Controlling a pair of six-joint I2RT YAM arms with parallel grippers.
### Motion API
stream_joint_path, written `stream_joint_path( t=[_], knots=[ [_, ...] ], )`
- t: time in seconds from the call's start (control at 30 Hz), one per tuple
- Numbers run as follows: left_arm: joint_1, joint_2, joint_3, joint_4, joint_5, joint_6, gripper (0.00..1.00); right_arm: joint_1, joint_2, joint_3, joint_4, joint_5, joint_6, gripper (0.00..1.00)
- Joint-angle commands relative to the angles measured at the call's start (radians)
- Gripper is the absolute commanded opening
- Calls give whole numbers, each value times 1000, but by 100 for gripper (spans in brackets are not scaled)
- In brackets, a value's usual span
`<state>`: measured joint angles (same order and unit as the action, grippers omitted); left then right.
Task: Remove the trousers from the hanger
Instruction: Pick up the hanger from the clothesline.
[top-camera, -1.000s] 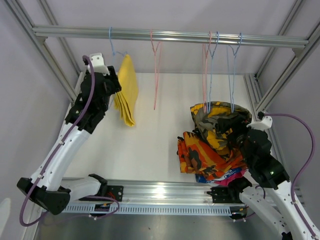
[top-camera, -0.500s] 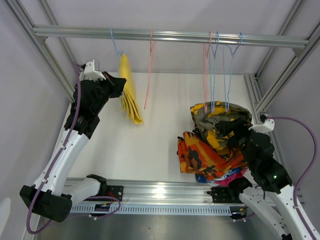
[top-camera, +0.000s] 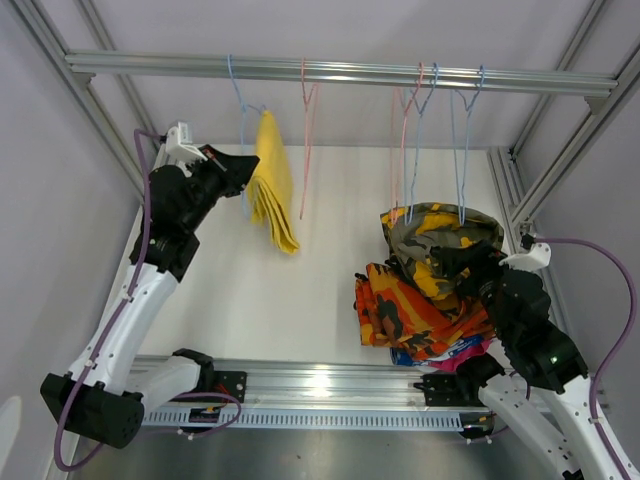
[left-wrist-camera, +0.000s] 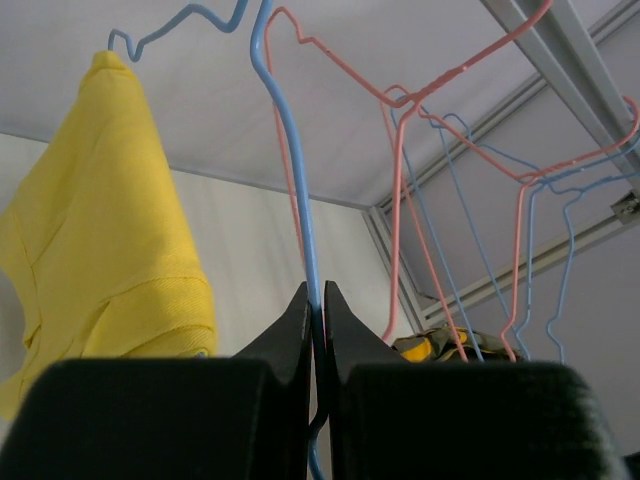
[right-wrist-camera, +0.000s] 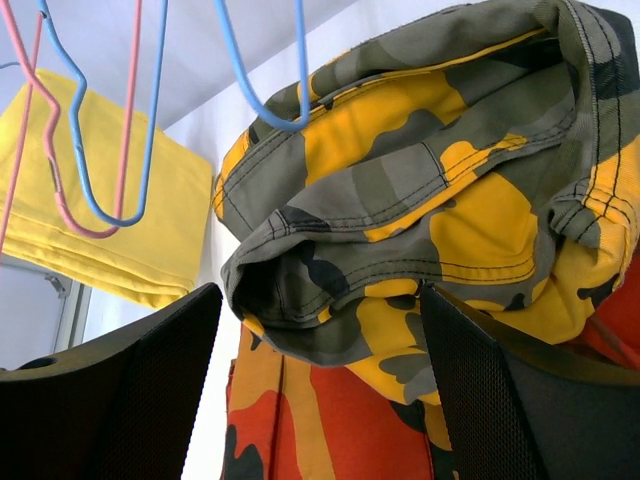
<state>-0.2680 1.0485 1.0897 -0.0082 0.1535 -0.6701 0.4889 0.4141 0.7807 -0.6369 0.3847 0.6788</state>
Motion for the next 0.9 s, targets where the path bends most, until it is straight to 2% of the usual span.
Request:
stream_joint_path(
  t=[0.0,0.2,0.5,0.87],
  knots=[
    [1,-53,32,155,60,-49,1,-3,-14,34,-20,10,-12,84],
    [4,-73,88,140,12,-36,0,-3,-21,43,-33,8,-10,84],
    [44,-32,286,45,-8,39,1,-3,-31,48,-37,16,-19,84],
    [69,-22,360,14,-14,78,1,-3,-15,63,-20,19,-35,85]
  ],
)
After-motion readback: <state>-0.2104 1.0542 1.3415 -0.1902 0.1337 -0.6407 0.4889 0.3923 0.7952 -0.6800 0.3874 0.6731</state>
